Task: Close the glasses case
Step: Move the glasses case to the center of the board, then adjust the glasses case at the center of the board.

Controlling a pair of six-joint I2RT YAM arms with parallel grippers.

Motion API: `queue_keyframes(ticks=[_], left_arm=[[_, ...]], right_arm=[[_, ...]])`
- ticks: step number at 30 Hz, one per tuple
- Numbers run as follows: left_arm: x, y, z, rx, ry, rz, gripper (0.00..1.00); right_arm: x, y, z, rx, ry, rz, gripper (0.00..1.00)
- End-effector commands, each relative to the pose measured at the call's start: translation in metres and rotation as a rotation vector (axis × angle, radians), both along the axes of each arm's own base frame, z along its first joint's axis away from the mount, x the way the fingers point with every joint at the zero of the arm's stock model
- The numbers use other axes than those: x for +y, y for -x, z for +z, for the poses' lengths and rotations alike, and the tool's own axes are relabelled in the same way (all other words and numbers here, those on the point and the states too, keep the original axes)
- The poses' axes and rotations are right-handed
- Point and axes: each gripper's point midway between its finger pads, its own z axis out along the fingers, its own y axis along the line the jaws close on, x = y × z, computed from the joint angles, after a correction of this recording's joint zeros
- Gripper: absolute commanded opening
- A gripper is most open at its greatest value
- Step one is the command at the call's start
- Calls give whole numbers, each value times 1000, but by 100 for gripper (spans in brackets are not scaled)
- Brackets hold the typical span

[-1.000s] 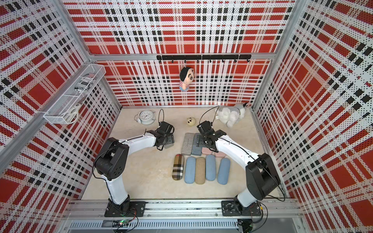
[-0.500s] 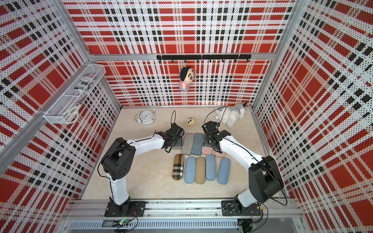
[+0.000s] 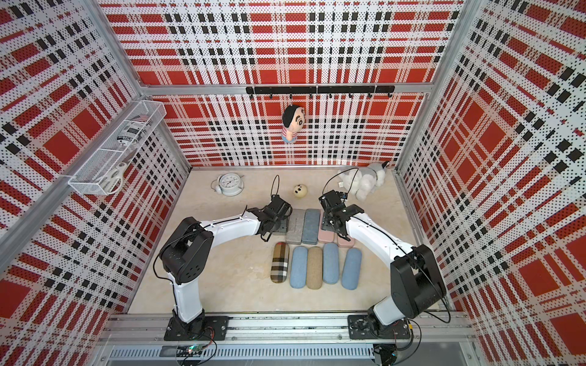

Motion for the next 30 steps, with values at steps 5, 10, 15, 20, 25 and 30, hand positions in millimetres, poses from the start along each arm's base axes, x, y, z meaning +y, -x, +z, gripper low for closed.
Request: queue_keyframes(ticks=[5, 10, 15, 20, 25, 30], left_arm=[[23, -12, 46, -69, 23, 60, 69], [51, -33, 62, -103, 46, 127, 69], [72, -78, 62, -125, 130, 161, 65], [65, -139, 52, -129, 192, 138, 51], [40, -181, 38, -131, 233, 107, 27], [34, -201, 16, -105, 244, 107, 7]], right_arm=[[-38, -14, 8, -11, -11, -100, 3], [-65, -23, 2, 6, -7, -170, 0], [-85, -25, -13, 44, -16, -216, 0], [-90, -23, -30, 84, -22, -227, 0], [-91, -19, -43, 119, -27, -236, 0], [-92, -15, -53, 148, -24, -243, 0]])
